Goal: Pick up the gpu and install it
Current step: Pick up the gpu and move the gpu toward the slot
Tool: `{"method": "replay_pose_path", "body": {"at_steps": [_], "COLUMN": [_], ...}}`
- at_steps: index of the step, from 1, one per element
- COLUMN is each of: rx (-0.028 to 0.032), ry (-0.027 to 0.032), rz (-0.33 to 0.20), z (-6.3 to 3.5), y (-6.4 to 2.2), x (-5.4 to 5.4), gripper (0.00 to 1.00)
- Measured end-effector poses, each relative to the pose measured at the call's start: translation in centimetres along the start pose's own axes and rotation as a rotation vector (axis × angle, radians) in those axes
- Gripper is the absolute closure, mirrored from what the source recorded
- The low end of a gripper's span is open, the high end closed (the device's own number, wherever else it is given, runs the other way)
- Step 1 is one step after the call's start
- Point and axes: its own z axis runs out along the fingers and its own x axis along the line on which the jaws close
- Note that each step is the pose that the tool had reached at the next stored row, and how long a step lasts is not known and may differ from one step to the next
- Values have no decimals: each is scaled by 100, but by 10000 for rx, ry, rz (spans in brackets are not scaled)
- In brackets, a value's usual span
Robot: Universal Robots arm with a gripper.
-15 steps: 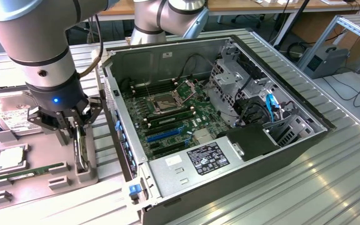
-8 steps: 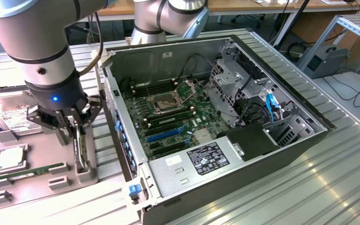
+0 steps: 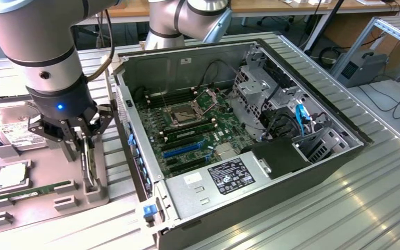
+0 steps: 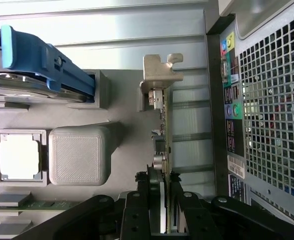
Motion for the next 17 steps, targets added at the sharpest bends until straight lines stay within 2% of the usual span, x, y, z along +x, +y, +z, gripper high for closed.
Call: {"method": "replay_pose_path", "body": {"at_steps": [17], "rx": [0], "ry": [0], "rz": [0], "z": [-102], "y": [3], "x": [-4], "gripper": [73]}}
